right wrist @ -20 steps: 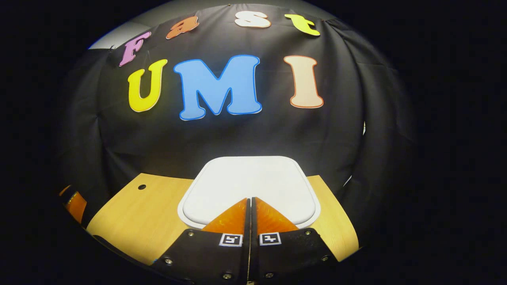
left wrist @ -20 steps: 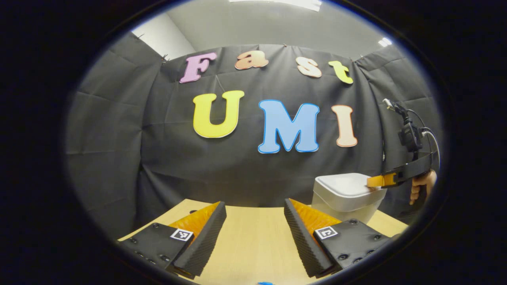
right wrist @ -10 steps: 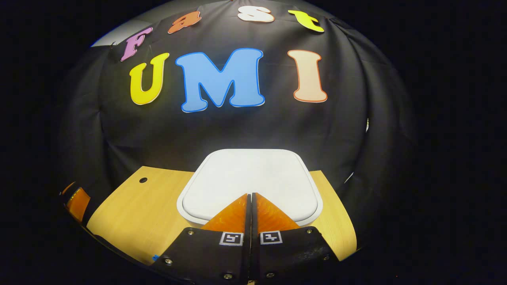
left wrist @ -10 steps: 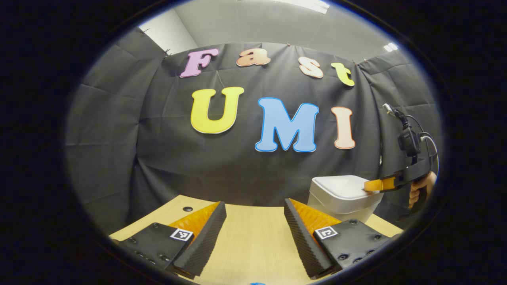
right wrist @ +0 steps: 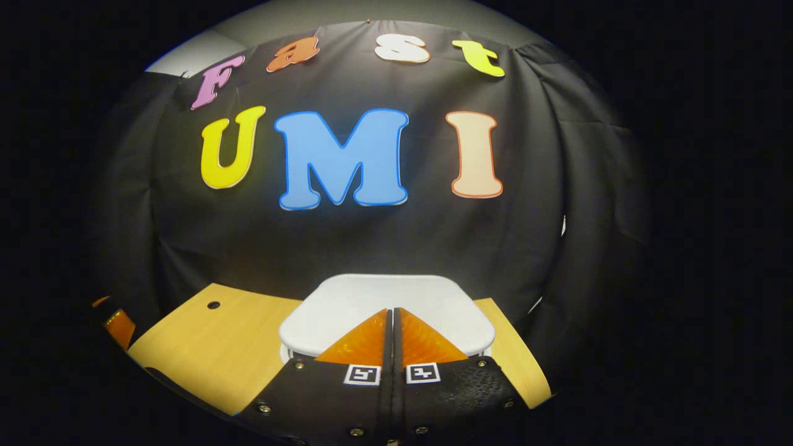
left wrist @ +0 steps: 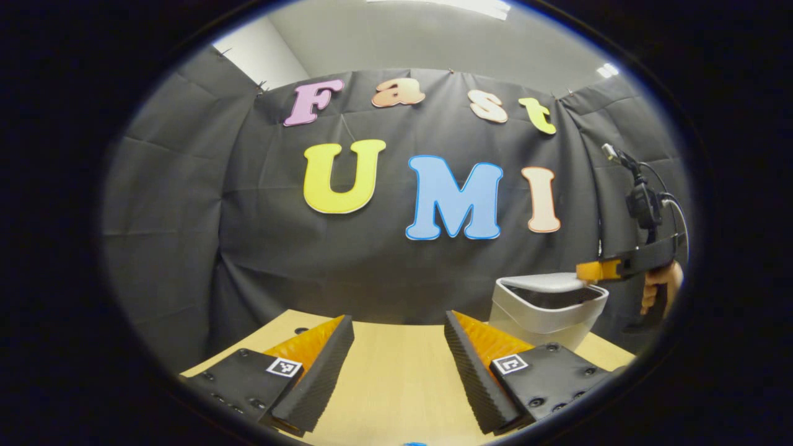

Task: Press the lid of the desktop garbage bin to open it, pick up the crumpled paper on the desktop and throw it into the bin, then pick up the pop can on the desktop and drop it into the bin, and finally close the garbage bin lid.

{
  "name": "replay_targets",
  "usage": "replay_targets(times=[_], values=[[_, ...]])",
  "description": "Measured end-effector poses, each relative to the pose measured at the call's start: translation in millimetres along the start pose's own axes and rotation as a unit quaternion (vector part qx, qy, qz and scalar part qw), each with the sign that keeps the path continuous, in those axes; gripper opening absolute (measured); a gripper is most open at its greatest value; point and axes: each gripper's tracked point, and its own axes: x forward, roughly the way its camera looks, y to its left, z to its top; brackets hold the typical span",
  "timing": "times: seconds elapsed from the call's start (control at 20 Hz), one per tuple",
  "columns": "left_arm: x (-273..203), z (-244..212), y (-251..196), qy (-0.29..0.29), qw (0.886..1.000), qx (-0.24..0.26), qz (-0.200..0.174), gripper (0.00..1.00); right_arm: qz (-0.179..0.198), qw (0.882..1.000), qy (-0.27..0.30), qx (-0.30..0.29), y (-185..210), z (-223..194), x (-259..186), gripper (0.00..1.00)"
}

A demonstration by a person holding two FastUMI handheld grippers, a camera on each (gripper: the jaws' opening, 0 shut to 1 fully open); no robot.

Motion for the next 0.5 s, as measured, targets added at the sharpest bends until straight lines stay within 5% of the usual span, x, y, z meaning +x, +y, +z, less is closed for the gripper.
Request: replay_targets(times=[0.5], values=[[-6, 12, 19, -0.007, 1.0, 0.001, 0.023, 0.96, -0.009, 0.995, -0.103, 0.015, -4, 73, 2, 0.01]])
